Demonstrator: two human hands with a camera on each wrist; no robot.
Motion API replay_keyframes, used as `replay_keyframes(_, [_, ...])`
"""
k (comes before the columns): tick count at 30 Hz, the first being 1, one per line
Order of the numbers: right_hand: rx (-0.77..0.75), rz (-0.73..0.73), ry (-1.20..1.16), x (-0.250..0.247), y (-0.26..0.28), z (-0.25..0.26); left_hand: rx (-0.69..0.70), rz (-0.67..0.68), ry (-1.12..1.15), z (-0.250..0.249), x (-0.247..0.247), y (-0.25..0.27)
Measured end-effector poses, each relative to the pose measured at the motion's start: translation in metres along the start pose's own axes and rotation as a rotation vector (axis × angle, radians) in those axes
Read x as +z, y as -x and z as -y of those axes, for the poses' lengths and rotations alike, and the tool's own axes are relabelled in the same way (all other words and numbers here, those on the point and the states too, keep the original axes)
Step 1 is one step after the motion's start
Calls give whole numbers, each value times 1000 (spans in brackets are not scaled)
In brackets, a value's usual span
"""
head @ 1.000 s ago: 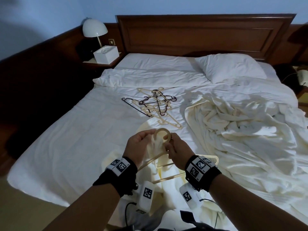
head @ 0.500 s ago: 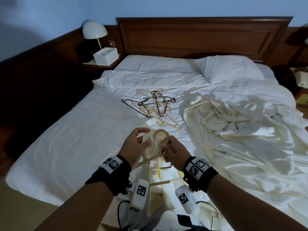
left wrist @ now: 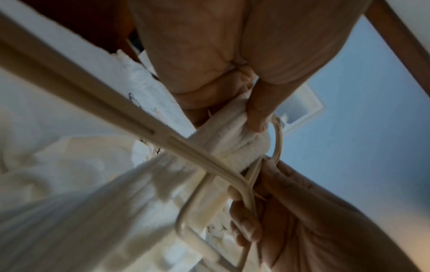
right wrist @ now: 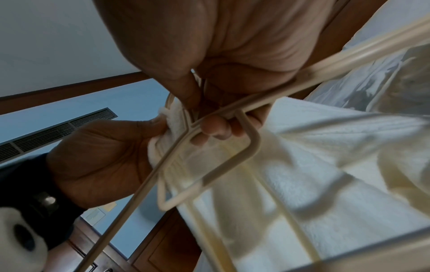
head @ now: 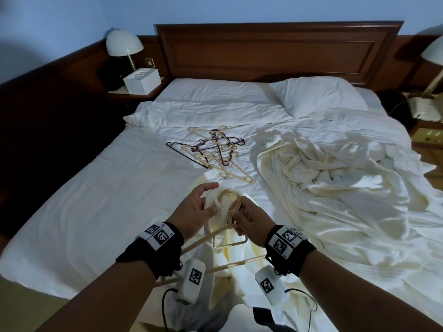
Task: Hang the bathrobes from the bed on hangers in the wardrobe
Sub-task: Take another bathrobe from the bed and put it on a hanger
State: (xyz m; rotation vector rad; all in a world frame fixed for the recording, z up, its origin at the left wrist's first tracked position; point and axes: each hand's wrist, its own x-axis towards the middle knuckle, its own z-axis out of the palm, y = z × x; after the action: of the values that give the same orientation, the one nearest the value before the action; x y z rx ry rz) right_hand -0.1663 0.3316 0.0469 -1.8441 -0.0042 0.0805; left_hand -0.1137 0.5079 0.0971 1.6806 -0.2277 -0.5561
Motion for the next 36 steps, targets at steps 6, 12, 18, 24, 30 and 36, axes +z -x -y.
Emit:
replay_keyframes(6, [23,-90,-103,-1,0,4,46,-25,38,-6,3,-3])
replay_keyframes(12, [32,-82,-123,2,2,-1,57,-7,19,-4,2,-1])
replay_keyframes(18, [42,-38,-254,7,4,2,82,-52,-95,3,0,-3])
replay_keyframes(24, [61,-43,-280,5,1,-5,95,-82,-32,5,5,-1])
replay_keyframes(30, [44,1,-252,6,3,-11,142,-63,-134,4,3,1])
replay_keyframes(36, [54,16,-269,6,3,-10,166,-19,-93,6,6,2])
